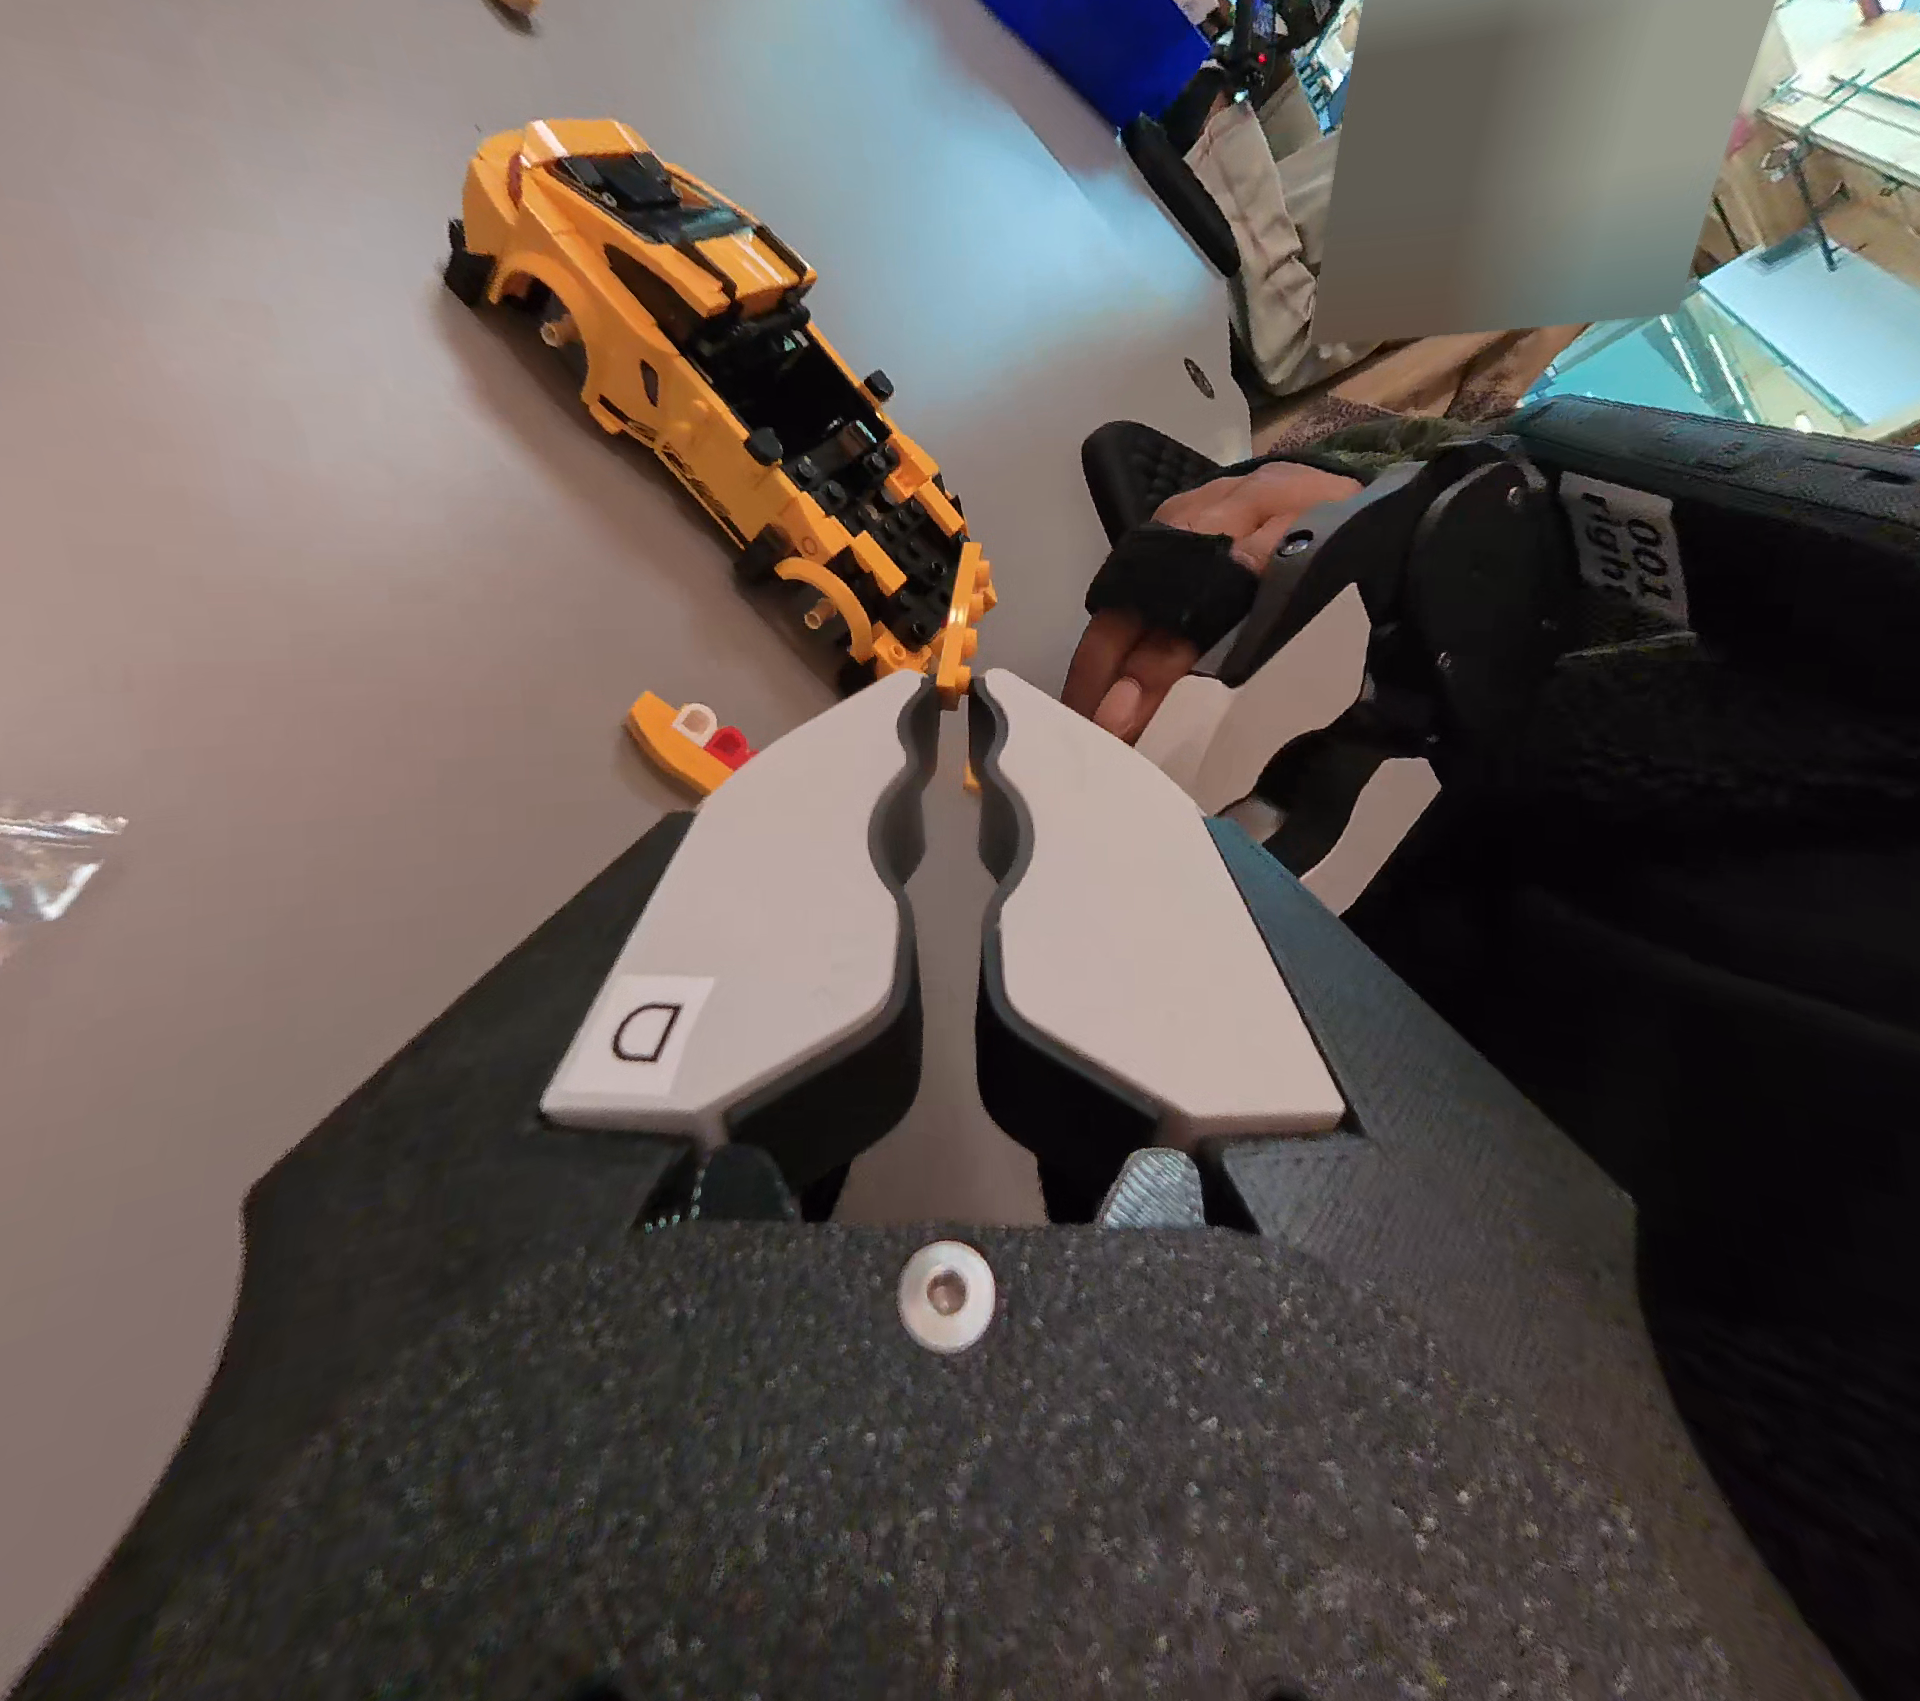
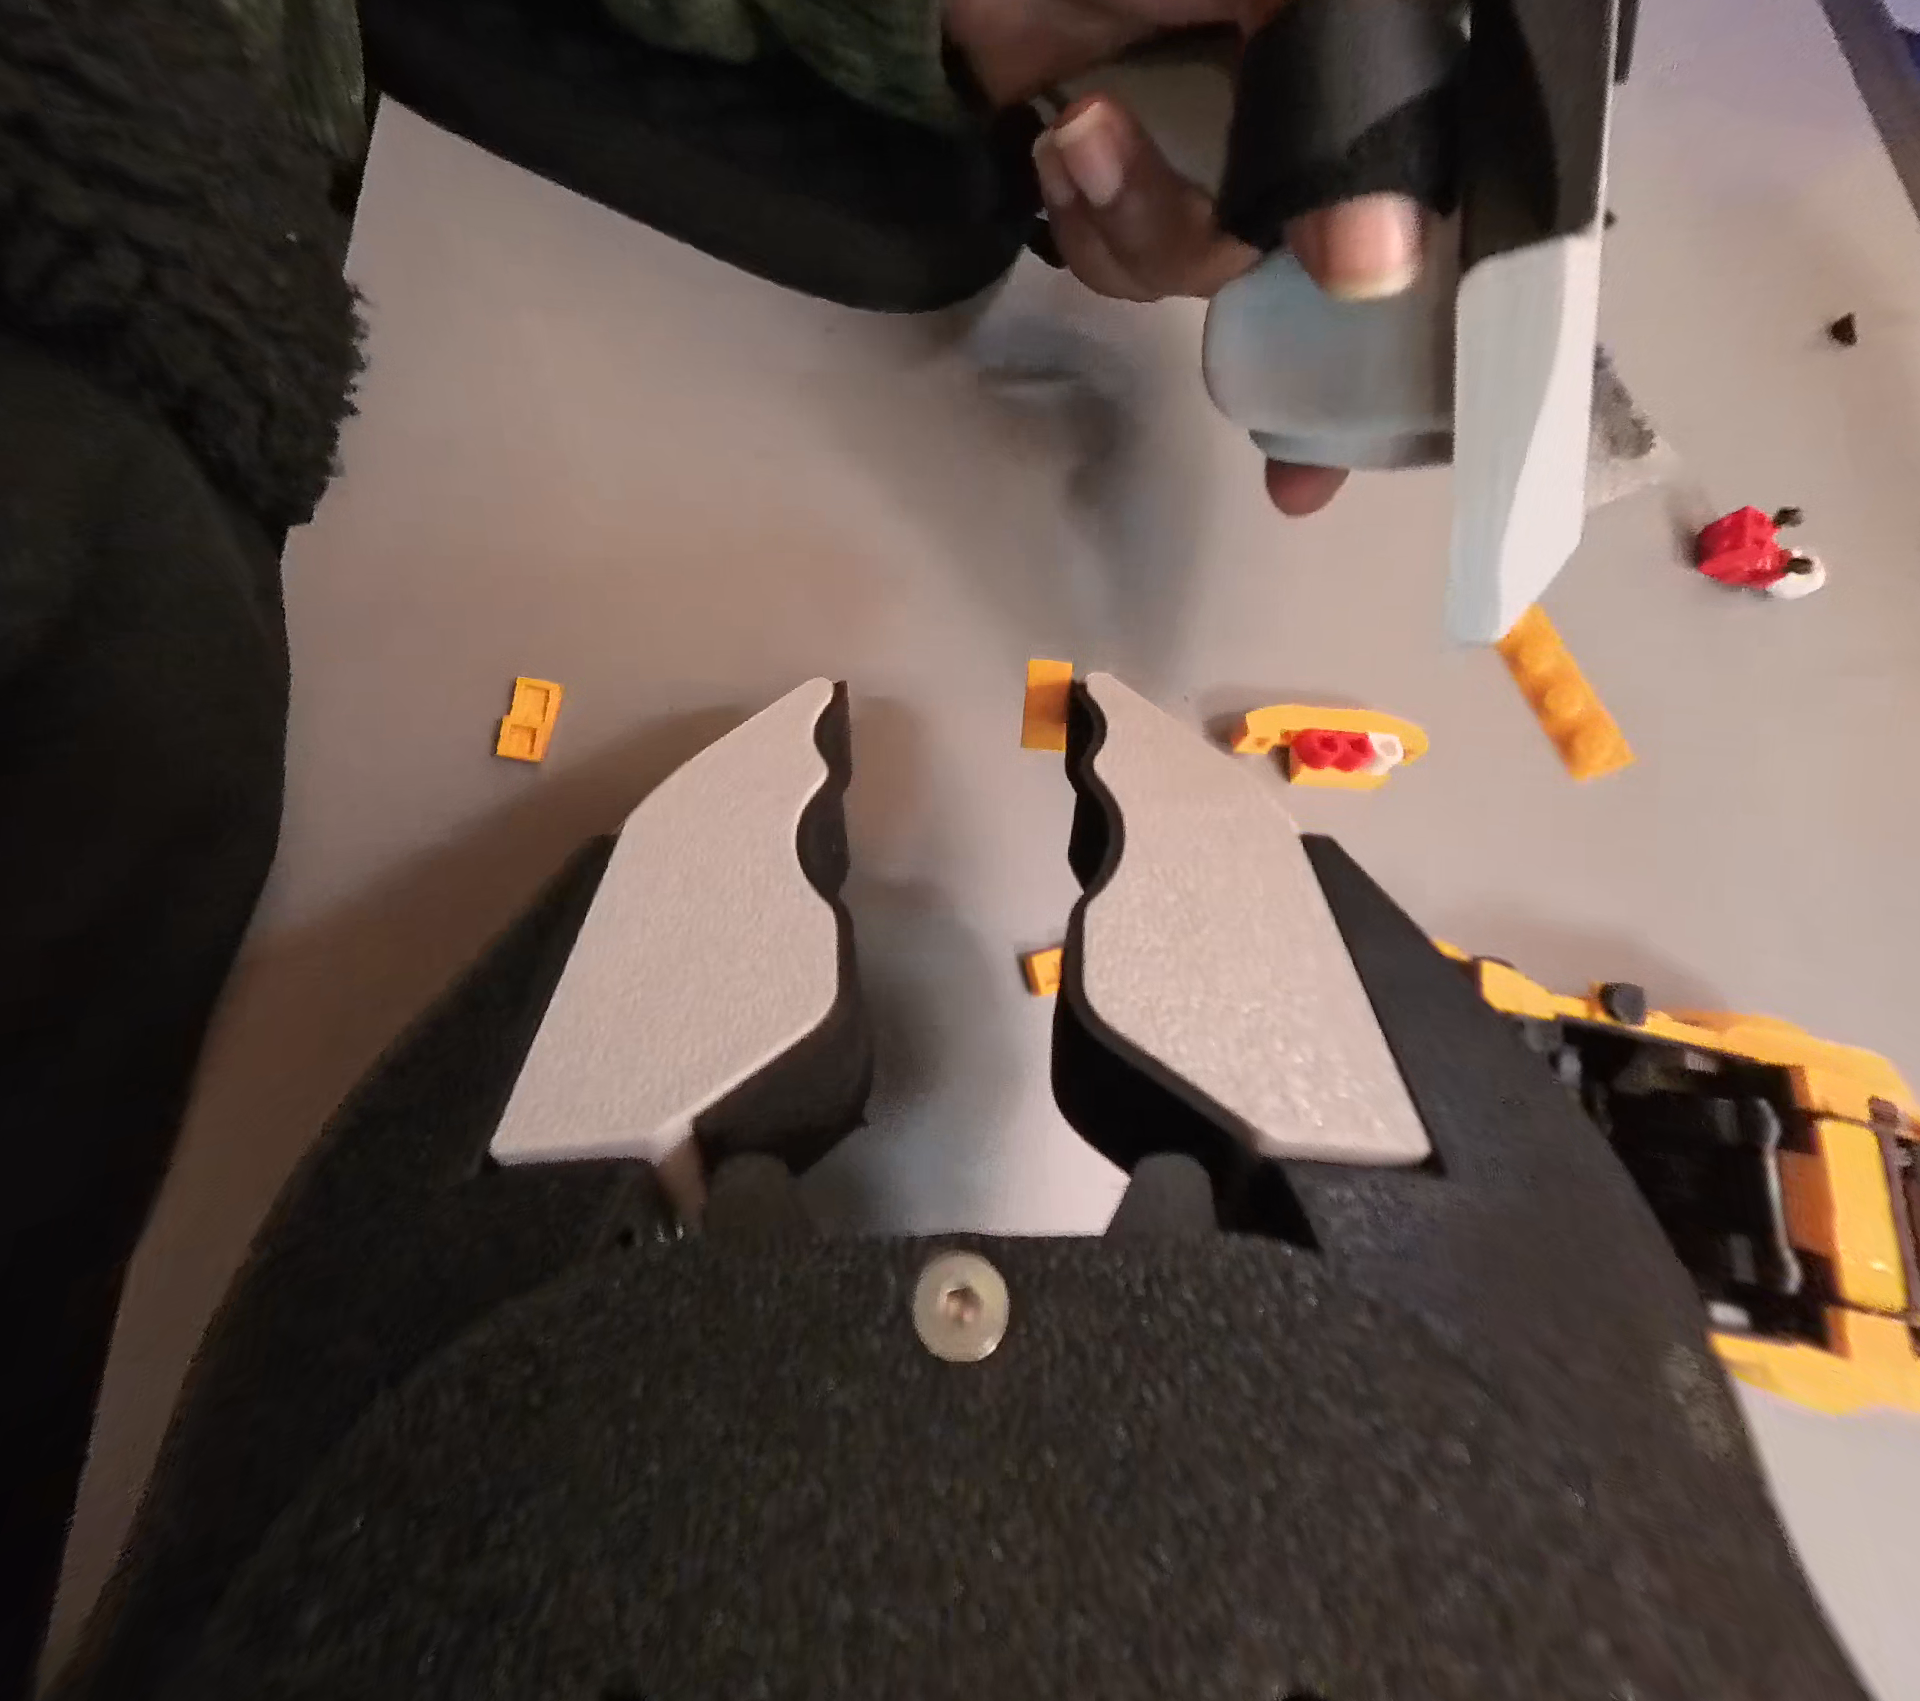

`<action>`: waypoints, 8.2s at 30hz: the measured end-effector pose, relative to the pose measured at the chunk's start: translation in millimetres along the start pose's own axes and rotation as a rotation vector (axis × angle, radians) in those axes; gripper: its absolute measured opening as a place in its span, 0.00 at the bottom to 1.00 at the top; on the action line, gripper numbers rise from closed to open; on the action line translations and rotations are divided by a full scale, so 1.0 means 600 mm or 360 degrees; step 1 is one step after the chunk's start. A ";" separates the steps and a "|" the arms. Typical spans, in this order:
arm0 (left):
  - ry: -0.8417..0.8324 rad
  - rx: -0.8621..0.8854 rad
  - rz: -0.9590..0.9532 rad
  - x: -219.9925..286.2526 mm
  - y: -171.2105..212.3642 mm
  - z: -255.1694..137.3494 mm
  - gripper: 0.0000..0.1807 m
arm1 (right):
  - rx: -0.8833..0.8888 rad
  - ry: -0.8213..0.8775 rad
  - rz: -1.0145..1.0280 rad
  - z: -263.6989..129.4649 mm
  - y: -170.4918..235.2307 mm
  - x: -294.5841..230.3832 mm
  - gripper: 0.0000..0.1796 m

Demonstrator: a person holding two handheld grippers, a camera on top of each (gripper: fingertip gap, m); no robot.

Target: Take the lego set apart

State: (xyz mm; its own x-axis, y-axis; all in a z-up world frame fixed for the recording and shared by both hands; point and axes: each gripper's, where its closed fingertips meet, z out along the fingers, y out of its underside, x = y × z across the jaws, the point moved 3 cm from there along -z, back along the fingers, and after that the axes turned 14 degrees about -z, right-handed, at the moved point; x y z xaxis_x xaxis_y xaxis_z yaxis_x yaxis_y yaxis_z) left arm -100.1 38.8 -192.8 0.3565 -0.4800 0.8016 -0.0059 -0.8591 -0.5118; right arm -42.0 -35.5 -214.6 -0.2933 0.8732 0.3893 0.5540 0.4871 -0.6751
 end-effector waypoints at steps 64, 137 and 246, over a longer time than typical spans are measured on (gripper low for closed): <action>0.0335 -0.1142 0.0166 0.056 0.006 0.123 0.03 | -0.0317 0.0162 -0.0554 -0.117 0.080 0.083 0.05; -0.0290 -0.0834 0.1039 -0.020 -0.023 0.140 0.05 | -0.0449 -0.0270 0.0578 -0.066 0.144 0.128 0.04; -0.0271 -0.0753 0.1269 -0.019 -0.011 0.132 0.05 | -0.0549 -0.0405 0.0531 -0.063 0.129 0.129 0.02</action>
State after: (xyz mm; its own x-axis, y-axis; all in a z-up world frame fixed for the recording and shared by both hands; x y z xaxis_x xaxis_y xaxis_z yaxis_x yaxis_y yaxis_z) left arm -30.1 64.1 -223.1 0.2155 -0.9571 0.1940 -0.6724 -0.2894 -0.6813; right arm 7.8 68.9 -212.9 -0.2136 0.9769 -0.0039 0.8602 0.1861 -0.4749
